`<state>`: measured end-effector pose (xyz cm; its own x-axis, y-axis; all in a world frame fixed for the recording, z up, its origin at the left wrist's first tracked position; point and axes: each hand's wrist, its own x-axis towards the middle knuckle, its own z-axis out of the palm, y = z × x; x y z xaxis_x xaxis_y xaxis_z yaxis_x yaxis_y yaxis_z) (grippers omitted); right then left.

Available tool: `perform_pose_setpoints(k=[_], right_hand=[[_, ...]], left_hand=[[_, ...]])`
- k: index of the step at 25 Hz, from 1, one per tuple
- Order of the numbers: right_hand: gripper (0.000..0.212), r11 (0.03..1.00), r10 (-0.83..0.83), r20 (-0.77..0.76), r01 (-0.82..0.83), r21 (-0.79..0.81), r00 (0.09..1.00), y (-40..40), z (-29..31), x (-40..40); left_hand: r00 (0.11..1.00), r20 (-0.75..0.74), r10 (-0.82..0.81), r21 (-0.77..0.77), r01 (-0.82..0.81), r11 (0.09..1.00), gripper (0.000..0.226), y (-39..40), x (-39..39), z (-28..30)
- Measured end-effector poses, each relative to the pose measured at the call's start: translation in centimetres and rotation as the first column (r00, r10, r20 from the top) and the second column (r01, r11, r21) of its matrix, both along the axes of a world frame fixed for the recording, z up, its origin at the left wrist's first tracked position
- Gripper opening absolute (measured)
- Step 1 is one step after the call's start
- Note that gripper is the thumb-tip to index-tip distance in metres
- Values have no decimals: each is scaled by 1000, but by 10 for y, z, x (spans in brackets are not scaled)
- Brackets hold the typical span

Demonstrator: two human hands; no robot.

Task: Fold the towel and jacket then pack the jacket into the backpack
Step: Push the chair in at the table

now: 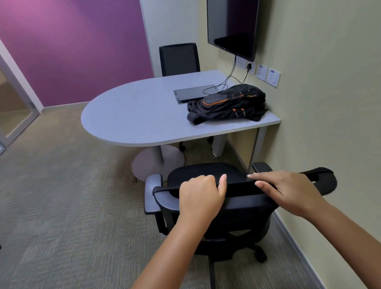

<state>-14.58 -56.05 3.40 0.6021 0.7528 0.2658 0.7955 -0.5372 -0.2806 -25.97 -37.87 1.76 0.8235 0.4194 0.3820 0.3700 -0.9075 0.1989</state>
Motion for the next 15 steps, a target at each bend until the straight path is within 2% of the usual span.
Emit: perform_pose_setpoints(k=[5, 8, 11, 15], right_hand=[[86, 998, 31, -15, -31, -47, 999, 25, 0, 33], [86, 987, 65, -96, -78, -142, 993, 49, 2, 55], [78, 960, 78, -163, -118, -254, 984, 72, 5, 74], [63, 922, 95, -134, -138, -362, 986, 97, 5, 89]], left_hand=[[997, -69, 25, 24, -23, 999, 56, 21, 27, 0], [995, -89, 43, 9, -43, 999, 55, 38, 44, 7], [993, -110, 46, -21, -49, 999, 56, 56, 58, 10], [987, -142, 72, -19, -76, 997, 54, 81, 70, 14]])
